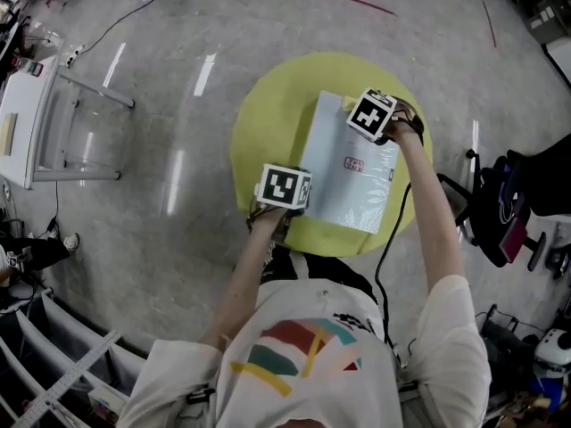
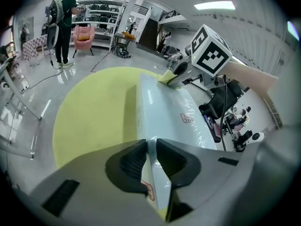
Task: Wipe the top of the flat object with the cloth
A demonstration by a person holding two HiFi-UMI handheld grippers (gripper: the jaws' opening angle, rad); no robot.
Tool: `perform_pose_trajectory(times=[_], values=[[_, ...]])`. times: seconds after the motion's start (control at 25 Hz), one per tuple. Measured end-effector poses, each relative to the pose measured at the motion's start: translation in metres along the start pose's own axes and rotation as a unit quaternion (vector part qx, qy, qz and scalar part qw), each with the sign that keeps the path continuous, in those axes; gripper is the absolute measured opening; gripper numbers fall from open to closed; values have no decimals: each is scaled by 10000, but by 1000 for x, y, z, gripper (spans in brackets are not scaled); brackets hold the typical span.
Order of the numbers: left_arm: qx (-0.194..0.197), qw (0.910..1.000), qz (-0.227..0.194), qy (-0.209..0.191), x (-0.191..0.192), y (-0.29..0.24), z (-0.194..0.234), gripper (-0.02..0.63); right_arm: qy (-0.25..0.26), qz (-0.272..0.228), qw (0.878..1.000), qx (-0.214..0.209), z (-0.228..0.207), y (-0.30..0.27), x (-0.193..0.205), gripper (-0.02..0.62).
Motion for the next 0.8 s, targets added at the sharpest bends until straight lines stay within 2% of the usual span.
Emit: perform_pose_trajectory(times=[0.24,0.44,0.8], values=[[52,10000,-35,-47,-6,-1,0,74,-41,119,9999,17,8,1,2,26],[2,10000,-35,-88,-3,-2,-1,74,-189,397,9989,-149,24,1,14,26],[-7,9998,-49,-178,-4,-3,-2,74,119,293,9984,-475,62,5,11,26]])
Point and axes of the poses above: the fingertips, and each gripper's own axes: y backward along the fingers, z to its left, x out of its underside, the point moved 1 cm from there along y, backward along the fingers, and after that the axes turned 8 degrees about z, right-handed, at the moved point
